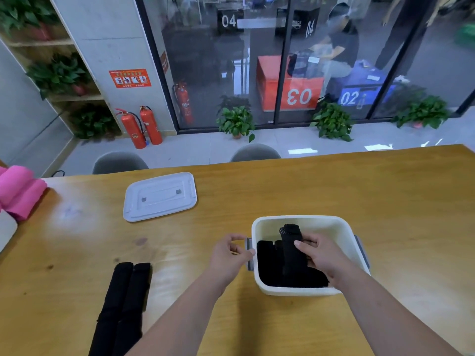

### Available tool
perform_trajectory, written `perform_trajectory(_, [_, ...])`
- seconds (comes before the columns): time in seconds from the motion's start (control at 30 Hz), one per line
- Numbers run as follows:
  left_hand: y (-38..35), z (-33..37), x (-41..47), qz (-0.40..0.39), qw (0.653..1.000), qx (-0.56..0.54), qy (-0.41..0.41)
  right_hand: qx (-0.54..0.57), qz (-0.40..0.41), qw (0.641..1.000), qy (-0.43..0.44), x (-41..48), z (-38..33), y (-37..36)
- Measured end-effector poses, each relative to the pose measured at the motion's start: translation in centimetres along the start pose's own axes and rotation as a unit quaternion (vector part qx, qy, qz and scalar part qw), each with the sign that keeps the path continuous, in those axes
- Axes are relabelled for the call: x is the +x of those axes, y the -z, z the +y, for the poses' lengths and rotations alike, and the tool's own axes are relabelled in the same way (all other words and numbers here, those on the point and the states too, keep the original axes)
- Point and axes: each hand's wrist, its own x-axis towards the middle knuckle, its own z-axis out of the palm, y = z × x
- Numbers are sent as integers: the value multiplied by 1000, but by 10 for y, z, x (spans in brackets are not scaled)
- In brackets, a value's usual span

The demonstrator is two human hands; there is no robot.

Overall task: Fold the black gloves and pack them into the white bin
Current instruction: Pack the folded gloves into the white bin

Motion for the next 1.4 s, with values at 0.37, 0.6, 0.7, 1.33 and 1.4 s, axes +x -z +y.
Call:
perform_trajectory(0.37, [-4, -11, -5, 37, 997, 61, 1, -163, 12, 986, -36, 39, 37, -32])
perform_trajectory(0.6, [-3, -10, -5, 33, 996, 79, 4, -146, 1, 989, -36, 46, 32, -55])
perform_trajectory(0.7, [-3, -10, -5, 32, 996, 82, 7, -172, -1, 984, -40, 47, 33, -60])
perform_trajectory(1.33, [-3, -11, -5, 34, 995, 87, 15, -443, 83, 893, -6, 31, 15, -68])
perform_trajectory(1.4, [-2, -11, -5, 30, 996, 86, 13, -429, 79, 900, 5, 32, 13, -66])
